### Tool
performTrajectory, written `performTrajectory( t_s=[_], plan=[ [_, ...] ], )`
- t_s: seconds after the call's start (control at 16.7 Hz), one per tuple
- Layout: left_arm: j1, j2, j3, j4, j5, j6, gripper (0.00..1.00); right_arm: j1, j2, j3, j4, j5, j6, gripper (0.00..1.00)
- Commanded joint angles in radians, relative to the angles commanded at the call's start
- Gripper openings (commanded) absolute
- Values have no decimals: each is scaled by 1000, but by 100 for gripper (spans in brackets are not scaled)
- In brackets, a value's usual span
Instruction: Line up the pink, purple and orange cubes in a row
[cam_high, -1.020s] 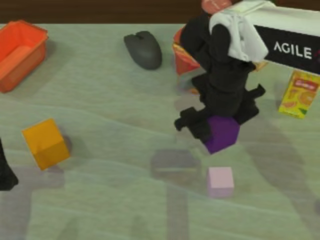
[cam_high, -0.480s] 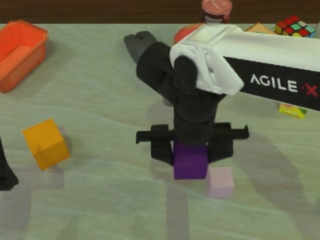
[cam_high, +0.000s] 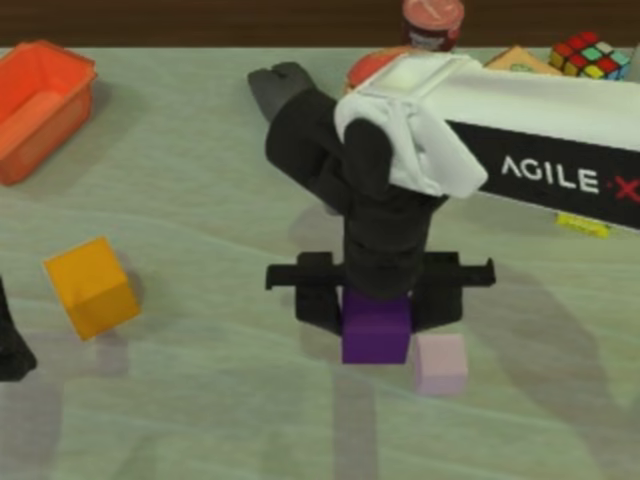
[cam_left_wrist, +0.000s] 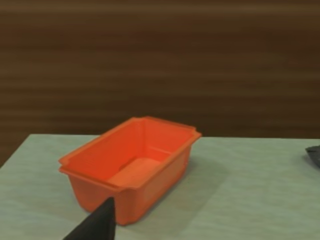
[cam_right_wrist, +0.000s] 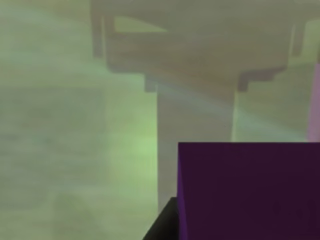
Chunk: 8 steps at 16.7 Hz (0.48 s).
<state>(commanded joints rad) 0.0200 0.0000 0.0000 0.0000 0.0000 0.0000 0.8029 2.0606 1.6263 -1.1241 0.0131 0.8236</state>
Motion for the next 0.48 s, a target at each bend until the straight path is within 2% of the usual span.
performTrajectory(
  t_s=[0.48],
  plan=[
    [0,0,0,0,0,0,100,7,74,-155,233,2,4,0]
  ],
)
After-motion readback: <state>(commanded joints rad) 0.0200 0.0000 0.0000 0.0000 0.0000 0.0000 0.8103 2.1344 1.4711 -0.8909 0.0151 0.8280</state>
